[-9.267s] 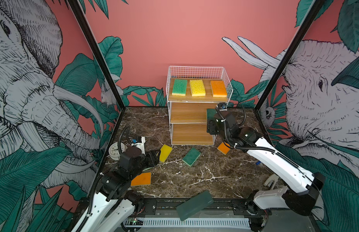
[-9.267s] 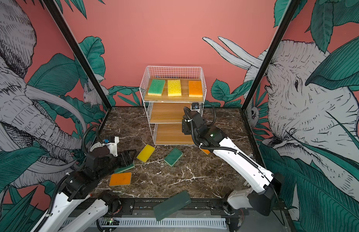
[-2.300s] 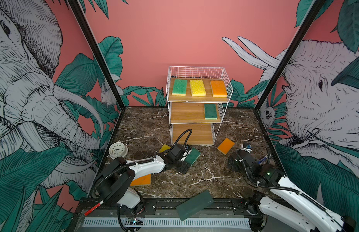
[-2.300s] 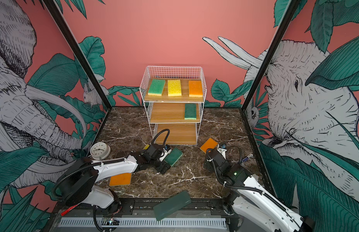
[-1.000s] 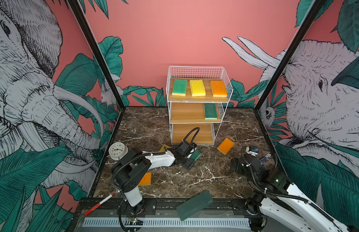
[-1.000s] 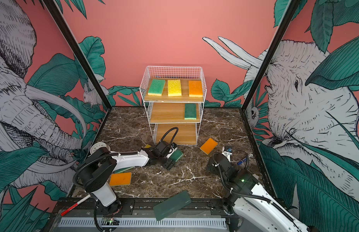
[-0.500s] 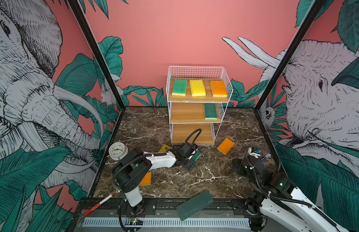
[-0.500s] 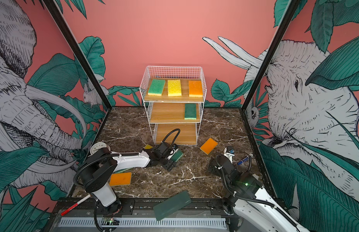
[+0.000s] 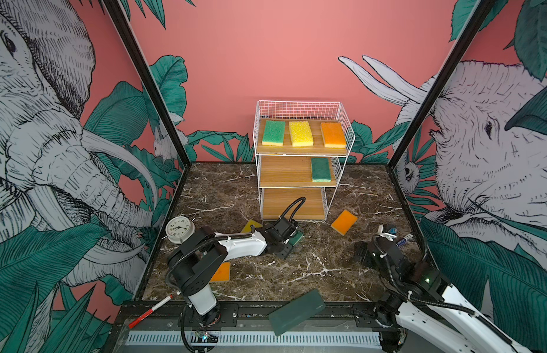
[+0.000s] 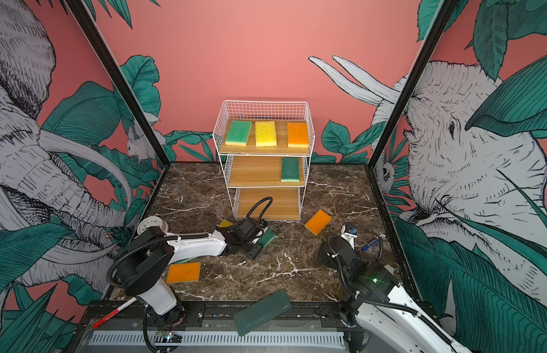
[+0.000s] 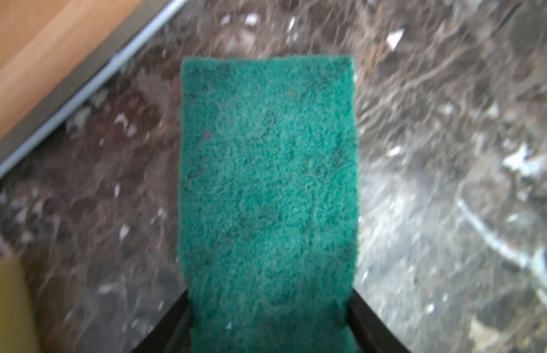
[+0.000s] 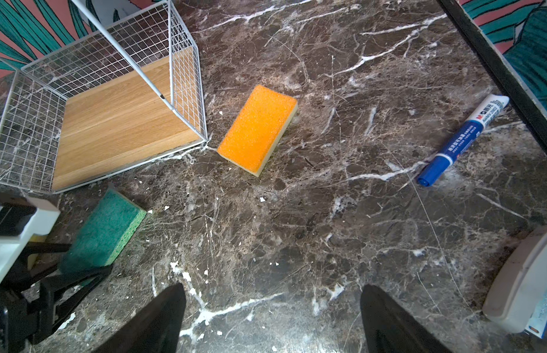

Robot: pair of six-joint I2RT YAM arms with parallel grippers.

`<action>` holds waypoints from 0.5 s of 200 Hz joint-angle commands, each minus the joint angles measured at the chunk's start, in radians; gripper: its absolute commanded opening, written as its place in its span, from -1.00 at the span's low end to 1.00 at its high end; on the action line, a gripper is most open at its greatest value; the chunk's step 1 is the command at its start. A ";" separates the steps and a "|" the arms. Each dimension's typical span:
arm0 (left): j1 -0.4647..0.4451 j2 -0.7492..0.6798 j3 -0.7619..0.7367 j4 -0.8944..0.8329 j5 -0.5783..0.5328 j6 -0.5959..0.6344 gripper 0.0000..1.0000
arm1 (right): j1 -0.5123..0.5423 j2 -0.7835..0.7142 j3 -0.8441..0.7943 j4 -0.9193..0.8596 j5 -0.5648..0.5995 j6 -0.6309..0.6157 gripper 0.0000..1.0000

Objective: Place and organize the cleaning sponges onto the shelf
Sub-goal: 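Close the left gripper on the green scouring pad and lift it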

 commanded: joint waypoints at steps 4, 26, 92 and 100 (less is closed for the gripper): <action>-0.014 -0.123 -0.011 -0.134 -0.037 -0.024 0.24 | -0.004 -0.004 0.000 0.001 0.029 0.006 0.85; -0.027 -0.193 0.025 -0.214 -0.053 -0.052 0.22 | -0.003 -0.003 -0.005 0.022 0.024 -0.003 0.85; -0.069 -0.346 0.235 -0.378 -0.157 -0.156 0.23 | -0.005 0.041 0.001 0.102 0.014 -0.079 0.86; -0.075 -0.349 0.266 -0.385 -0.170 -0.166 0.23 | -0.005 0.056 0.012 0.106 0.017 -0.096 0.86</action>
